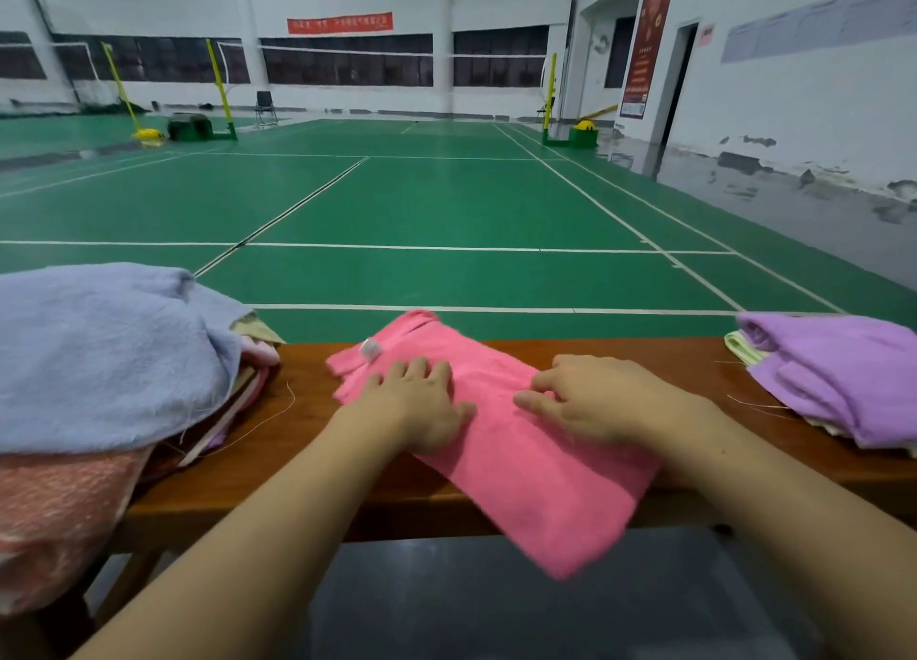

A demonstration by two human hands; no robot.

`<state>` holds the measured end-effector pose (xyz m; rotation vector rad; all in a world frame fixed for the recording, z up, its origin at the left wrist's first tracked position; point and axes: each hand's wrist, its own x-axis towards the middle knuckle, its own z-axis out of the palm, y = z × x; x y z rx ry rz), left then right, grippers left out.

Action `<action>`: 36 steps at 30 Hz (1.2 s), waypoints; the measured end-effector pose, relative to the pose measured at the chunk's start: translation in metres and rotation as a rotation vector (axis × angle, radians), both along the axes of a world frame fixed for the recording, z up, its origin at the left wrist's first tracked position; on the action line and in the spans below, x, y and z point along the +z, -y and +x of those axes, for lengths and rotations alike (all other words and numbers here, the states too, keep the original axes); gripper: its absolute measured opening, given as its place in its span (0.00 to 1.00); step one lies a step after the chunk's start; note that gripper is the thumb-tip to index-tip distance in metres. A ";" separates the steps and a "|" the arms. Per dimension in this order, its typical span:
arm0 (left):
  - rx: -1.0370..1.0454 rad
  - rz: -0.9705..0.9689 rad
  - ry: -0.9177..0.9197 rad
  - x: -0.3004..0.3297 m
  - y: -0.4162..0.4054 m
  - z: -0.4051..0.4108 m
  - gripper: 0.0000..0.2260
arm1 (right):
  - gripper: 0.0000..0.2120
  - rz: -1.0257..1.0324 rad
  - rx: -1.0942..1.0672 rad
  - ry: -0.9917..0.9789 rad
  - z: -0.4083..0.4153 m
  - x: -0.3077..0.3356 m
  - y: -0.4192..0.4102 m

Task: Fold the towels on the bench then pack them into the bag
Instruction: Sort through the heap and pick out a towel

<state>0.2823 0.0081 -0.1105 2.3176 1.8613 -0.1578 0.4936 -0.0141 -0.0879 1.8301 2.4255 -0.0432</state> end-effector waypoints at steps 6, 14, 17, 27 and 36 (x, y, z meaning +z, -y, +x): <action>0.024 0.180 0.174 -0.014 -0.018 -0.008 0.26 | 0.18 0.057 -0.163 -0.314 0.006 0.002 -0.009; 0.300 0.170 0.051 0.000 -0.012 -0.007 0.34 | 0.32 0.027 -0.435 -0.303 0.002 -0.021 -0.025; 0.206 0.104 0.165 -0.006 -0.015 0.002 0.22 | 0.29 -0.039 -0.416 -0.458 -0.003 -0.022 -0.024; 0.448 0.255 1.254 -0.008 -0.017 -0.001 0.17 | 0.14 0.110 -0.430 -1.366 0.006 -0.035 -0.016; 0.256 0.688 1.243 0.016 -0.010 -0.004 0.17 | 0.11 0.289 -0.144 -1.686 -0.006 -0.016 -0.008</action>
